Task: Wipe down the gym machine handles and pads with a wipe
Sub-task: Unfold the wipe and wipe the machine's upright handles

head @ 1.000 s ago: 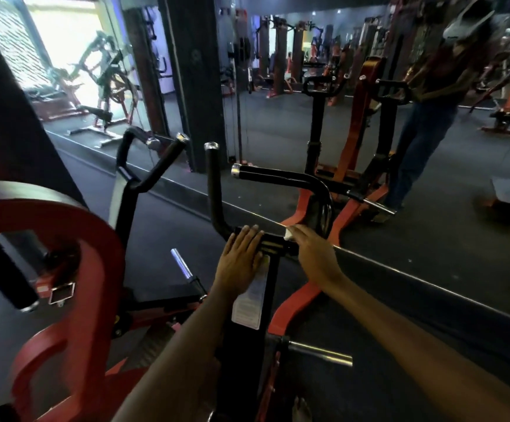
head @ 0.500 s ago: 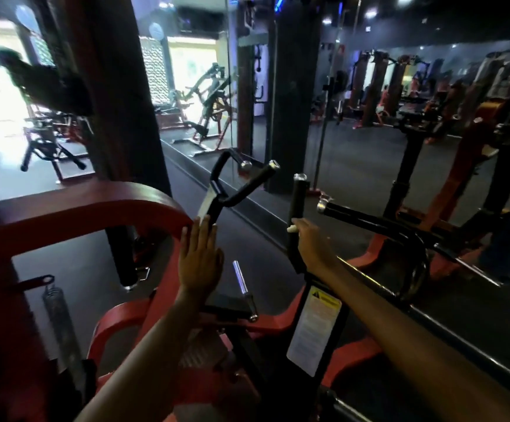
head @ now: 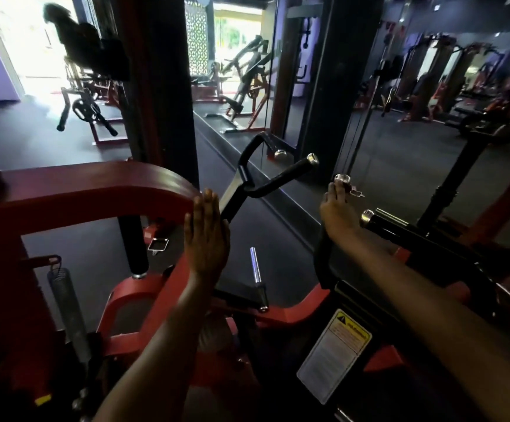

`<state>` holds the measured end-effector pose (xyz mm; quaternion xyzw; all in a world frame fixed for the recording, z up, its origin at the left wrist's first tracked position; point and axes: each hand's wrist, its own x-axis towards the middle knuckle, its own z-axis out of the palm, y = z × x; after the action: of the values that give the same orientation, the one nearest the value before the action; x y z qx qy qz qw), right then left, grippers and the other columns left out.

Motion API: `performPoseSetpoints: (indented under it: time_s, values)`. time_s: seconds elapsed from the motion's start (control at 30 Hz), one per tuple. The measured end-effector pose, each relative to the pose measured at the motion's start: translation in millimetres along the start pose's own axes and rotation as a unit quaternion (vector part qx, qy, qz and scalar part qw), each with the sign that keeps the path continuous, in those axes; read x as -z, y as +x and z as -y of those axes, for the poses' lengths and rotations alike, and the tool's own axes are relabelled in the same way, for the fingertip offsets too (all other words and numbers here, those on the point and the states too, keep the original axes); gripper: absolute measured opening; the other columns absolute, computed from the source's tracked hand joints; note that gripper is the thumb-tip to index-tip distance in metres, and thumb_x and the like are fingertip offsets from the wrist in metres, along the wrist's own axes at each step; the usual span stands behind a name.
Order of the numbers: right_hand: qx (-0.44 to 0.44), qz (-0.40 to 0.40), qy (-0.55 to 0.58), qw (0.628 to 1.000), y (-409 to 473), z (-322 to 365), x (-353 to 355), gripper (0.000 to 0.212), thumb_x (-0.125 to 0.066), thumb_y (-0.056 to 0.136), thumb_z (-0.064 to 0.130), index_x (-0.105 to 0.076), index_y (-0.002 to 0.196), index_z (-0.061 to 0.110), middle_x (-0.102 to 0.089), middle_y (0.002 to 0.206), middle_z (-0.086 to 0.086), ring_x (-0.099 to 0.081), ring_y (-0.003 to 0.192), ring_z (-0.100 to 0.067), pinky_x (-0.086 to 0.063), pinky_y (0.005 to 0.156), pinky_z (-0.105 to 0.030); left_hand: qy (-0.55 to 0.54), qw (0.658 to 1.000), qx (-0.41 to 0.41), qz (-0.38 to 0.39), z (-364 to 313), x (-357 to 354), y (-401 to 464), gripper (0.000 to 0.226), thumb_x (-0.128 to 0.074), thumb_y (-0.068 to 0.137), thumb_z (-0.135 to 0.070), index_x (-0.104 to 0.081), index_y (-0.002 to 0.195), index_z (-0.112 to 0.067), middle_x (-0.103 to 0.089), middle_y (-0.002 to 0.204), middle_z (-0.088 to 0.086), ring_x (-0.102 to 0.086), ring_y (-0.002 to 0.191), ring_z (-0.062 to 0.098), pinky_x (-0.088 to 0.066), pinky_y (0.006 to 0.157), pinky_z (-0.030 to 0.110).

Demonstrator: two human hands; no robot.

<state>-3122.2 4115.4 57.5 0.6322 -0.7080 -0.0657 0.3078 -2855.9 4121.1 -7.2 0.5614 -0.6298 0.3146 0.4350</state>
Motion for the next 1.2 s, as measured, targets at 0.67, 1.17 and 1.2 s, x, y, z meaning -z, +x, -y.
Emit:
performPoseSetpoints:
  time_s: [0.67,1.17,1.2]
  values:
    - [0.121,0.016,-0.055,0.991,-4,-13,3,0.011,-0.074,0.065,0.020,-0.074,0.074,0.013,-0.069,0.077,-0.003,-0.066,0.083,-0.020,-0.050,0.087,-0.031,-0.001,0.999,0.013,-0.039,-2,-10,-2,0.063,-0.036,0.099,-0.022,-0.008,0.154,-0.010,0.010,0.162,-0.002,0.009,0.149,0.017,0.010,0.119,0.035]
    - [-0.353,0.015,0.452,0.819,23,0,18,0.045,-0.042,0.096,0.006,-0.033,0.140,0.002,-0.044,0.140,-0.016,-0.045,0.127,-0.029,-0.034,0.102,-0.032,-0.016,0.999,0.018,-0.030,-2,-12,-4,0.056,-0.039,0.098,-0.021,-0.023,0.149,-0.005,0.010,0.162,-0.002,0.010,0.149,0.018,0.011,0.119,0.035]
    - [-0.367,0.013,0.483,0.795,17,4,14,0.043,-0.041,0.097,0.005,-0.035,0.139,0.002,-0.045,0.139,-0.016,-0.045,0.127,-0.029,-0.034,0.102,-0.031,-0.010,0.999,0.018,-0.030,-2,-12,-4,0.056,-0.038,0.098,-0.021,-0.024,0.149,-0.005,0.010,0.162,-0.002,0.011,0.149,0.018,0.011,0.119,0.035]
